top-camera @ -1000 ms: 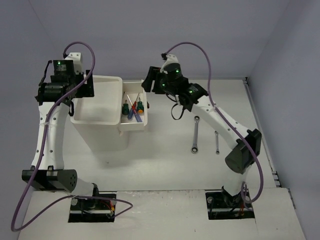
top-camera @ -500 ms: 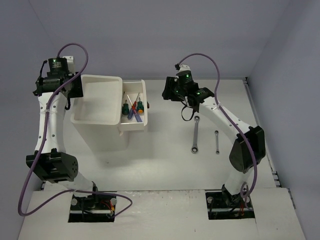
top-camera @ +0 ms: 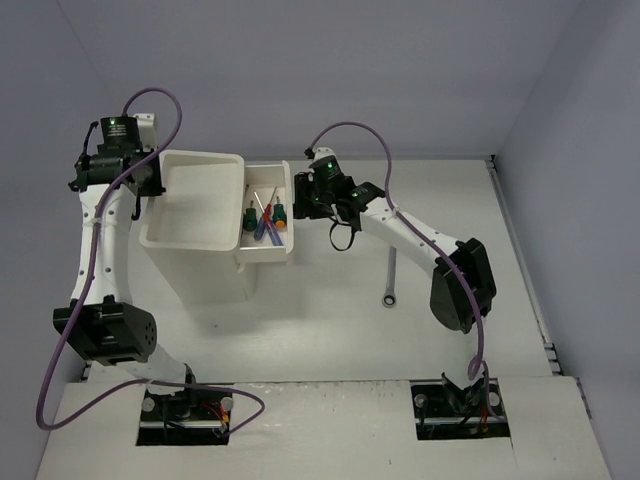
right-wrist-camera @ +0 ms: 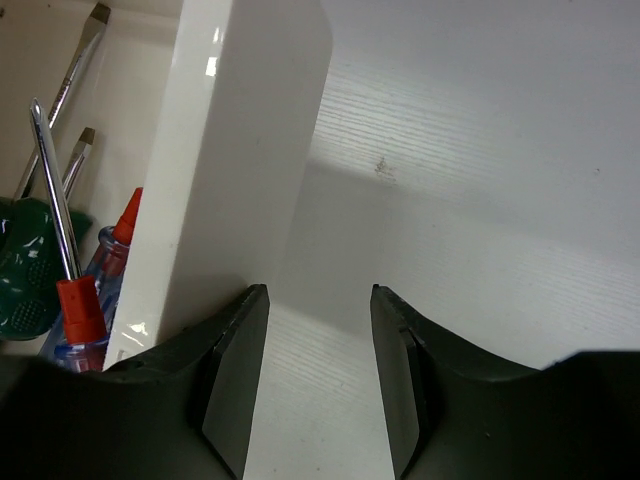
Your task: Sort the tools into containers
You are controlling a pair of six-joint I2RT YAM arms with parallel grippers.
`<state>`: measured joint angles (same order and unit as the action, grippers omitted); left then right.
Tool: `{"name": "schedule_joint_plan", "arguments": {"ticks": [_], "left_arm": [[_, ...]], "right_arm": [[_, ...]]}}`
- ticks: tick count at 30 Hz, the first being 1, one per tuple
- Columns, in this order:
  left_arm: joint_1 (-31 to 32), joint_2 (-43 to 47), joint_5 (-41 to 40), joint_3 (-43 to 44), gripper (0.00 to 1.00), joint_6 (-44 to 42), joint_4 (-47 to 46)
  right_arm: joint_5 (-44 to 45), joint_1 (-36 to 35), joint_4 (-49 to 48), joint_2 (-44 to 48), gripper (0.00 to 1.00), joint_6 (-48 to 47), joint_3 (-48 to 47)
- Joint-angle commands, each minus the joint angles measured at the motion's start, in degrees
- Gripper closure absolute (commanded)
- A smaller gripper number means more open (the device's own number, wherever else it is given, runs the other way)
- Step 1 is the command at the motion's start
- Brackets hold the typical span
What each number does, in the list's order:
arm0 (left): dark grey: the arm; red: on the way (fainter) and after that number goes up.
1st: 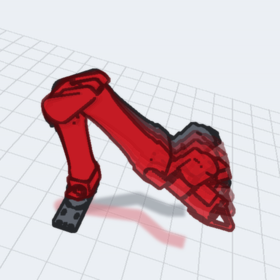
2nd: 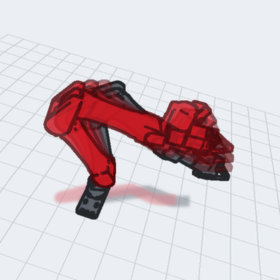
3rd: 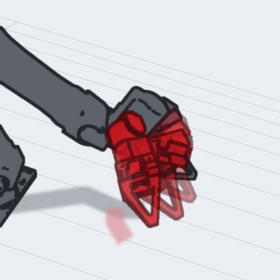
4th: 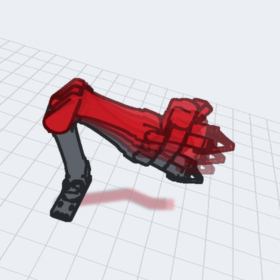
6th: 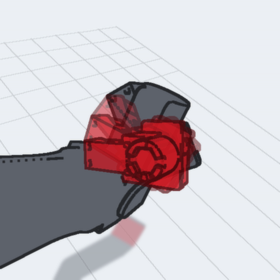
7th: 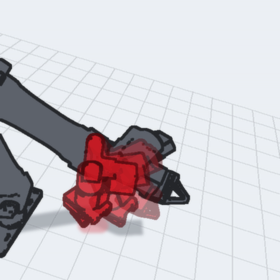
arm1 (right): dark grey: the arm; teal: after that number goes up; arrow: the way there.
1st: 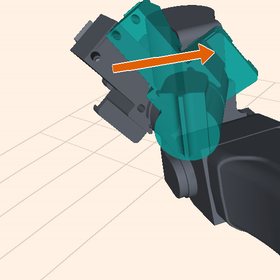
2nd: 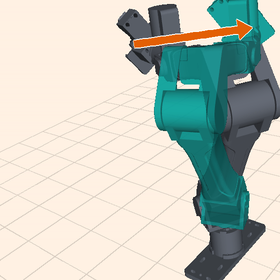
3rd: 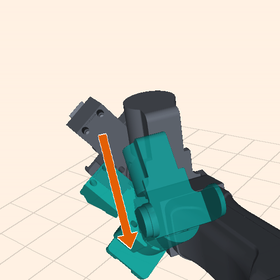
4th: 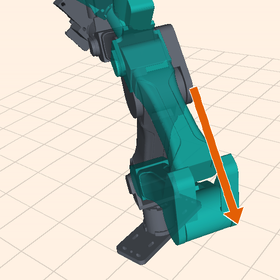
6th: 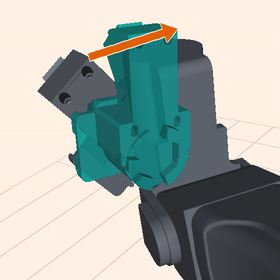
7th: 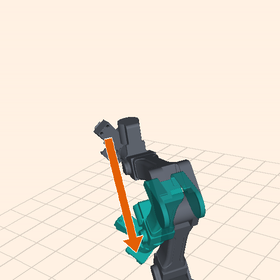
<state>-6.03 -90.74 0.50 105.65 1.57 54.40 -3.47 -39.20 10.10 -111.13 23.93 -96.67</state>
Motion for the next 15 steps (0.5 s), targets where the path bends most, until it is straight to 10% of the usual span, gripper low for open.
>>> {"name": "schedule_joint_plan", "arguments": {"ticks": [1, 15], "left_arm": [[-0.3, -1.1, 4.6, -2.1, 1.0, 0.2, -3.8], [-0.1, 0.7, 11.3, -8.6, 1.0, 4.5, -8.4]], "right_arm": [[-3.6, -3.8, -4.0, -1.1, 0.57, 1.6, -7.1], [-2.6, -7.8, -3.9, -5.3, 0.59, 7.9, -14.2]]}}
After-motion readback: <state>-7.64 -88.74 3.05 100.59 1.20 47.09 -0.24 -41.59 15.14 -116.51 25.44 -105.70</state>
